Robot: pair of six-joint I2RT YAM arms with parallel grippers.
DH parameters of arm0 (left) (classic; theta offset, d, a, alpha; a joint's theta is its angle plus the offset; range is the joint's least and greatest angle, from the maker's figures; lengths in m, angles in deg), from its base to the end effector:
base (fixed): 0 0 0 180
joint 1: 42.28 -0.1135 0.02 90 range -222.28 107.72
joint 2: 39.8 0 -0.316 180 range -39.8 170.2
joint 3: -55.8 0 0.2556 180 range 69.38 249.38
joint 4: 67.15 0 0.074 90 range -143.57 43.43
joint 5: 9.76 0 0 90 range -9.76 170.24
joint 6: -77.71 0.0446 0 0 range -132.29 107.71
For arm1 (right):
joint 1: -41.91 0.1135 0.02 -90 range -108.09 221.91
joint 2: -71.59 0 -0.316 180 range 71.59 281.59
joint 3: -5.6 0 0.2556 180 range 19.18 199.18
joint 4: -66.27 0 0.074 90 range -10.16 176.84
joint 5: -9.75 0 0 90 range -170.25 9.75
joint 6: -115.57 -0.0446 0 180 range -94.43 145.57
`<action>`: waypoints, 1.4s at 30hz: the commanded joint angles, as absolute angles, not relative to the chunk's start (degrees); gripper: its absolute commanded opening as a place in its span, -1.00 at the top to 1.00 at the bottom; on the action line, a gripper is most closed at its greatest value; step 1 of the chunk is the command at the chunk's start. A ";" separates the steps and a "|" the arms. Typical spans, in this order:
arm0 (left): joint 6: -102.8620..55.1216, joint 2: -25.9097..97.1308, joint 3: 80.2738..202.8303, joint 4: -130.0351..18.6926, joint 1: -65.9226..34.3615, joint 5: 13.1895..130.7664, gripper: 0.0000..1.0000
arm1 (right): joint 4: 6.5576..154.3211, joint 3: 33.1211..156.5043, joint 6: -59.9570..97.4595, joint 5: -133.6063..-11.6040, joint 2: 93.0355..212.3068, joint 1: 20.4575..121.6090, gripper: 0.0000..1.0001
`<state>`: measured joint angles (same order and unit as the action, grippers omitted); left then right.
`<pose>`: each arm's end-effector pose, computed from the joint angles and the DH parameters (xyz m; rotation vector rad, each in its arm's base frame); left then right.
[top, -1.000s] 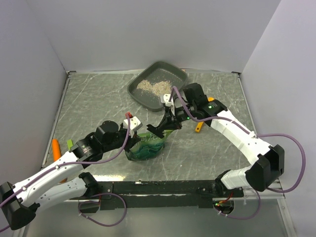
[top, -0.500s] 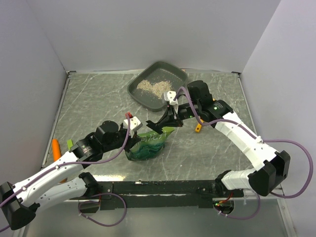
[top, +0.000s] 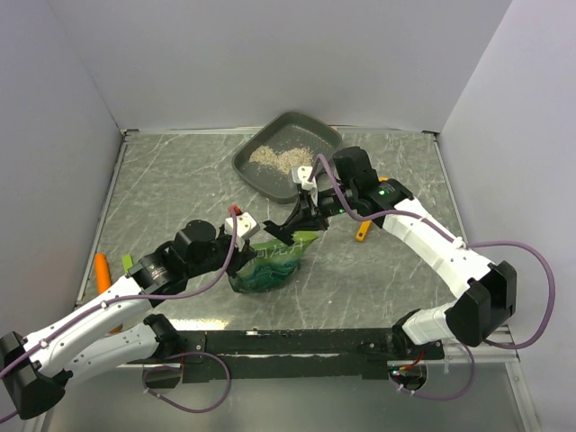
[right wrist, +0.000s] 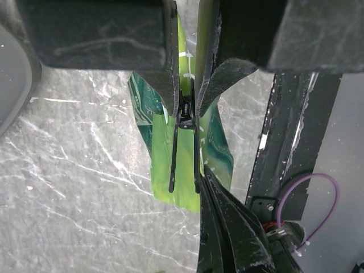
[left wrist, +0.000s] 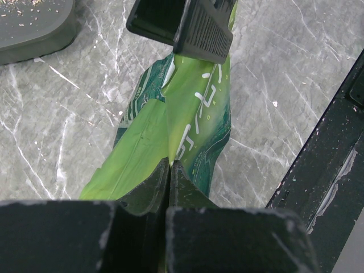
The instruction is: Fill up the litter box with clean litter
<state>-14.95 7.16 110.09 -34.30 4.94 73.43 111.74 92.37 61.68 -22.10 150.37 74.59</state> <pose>0.1079 -0.1244 0.3261 0.8595 1.8921 -0.6644 0.2228 0.1879 0.3996 -1.5692 1.3291 1.0729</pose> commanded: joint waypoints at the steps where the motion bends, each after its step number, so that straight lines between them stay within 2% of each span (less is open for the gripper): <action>1: -15.89 5.38 110.25 -35.46 5.09 72.68 0.94 | 111.92 92.48 64.59 -20.65 150.34 74.34 1.00; 13: -16.33 4.68 110.43 -35.20 5.09 73.38 0.94 | 123.61 94.32 70.74 -29.79 152.36 75.39 1.00; 30: -16.69 4.06 110.34 -35.11 5.09 73.03 0.93 | 135.21 100.30 75.40 -53.78 154.47 83.55 1.00; 42: -16.86 3.27 110.25 -35.11 5.09 73.47 0.93 | 134.96 98.55 75.84 -54.41 157.37 88.05 1.00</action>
<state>-16.13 5.90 109.81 -33.03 5.05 73.21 132.22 99.71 75.37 -51.97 155.44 86.81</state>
